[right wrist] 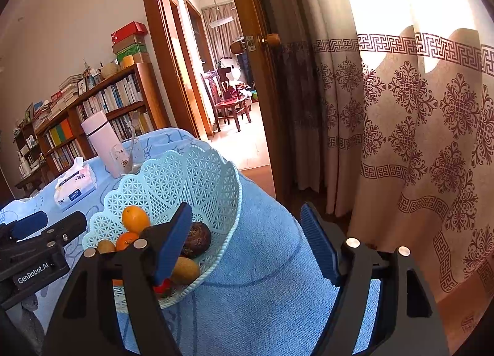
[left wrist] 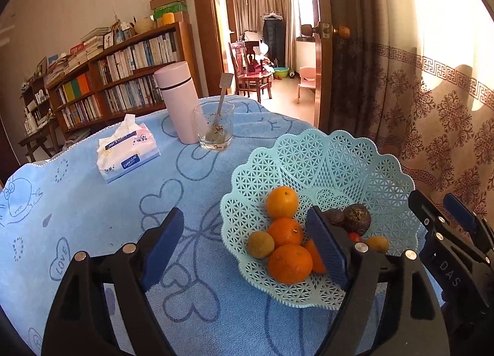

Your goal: Organize fruits

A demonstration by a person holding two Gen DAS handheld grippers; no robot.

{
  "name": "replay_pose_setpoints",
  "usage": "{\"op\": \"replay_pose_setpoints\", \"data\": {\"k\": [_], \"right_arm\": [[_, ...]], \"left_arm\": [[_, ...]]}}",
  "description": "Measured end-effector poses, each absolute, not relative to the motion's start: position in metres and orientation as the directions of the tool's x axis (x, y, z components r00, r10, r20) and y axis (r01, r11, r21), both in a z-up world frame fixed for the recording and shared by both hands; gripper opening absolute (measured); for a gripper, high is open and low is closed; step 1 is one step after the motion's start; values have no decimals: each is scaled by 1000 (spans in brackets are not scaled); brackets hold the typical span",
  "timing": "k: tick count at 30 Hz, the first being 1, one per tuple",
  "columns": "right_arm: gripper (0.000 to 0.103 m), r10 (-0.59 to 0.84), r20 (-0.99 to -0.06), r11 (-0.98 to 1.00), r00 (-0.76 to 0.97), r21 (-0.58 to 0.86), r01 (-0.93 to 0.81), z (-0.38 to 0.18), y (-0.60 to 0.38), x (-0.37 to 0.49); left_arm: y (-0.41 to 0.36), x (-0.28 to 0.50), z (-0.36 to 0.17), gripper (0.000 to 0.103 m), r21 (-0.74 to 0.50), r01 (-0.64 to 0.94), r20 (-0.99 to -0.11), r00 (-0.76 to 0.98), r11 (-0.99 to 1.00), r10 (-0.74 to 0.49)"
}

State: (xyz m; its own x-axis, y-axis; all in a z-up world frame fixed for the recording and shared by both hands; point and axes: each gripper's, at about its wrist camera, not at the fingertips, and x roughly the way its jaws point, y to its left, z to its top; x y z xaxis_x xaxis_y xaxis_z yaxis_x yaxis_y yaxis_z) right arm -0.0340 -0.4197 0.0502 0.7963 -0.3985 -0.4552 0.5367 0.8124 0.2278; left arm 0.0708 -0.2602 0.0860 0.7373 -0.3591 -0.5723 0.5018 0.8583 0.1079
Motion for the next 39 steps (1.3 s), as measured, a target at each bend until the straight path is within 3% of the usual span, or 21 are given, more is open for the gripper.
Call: {"op": "replay_pose_setpoints", "data": {"k": [6,12,22,39], "right_arm": [[97,-357,-448,839,819,232,492,53,-415,-35],[100,-272,-503,893,820,185,410,51,-399,-38],[100,-235,-550,954,801,26,298,44,-358,-38],[100,-244,-556,950,795,25,310,42,-358,-36]], "left_arm": [[-251,55,92,92,151,474,-538,776,868,-330],[-240,43,91,98,191,412,-514,815,891,-267],[-228,35,87,98,249,331,-499,849,910,-173],[-237,32,85,98,322,320,-484,865,891,-135]]}}
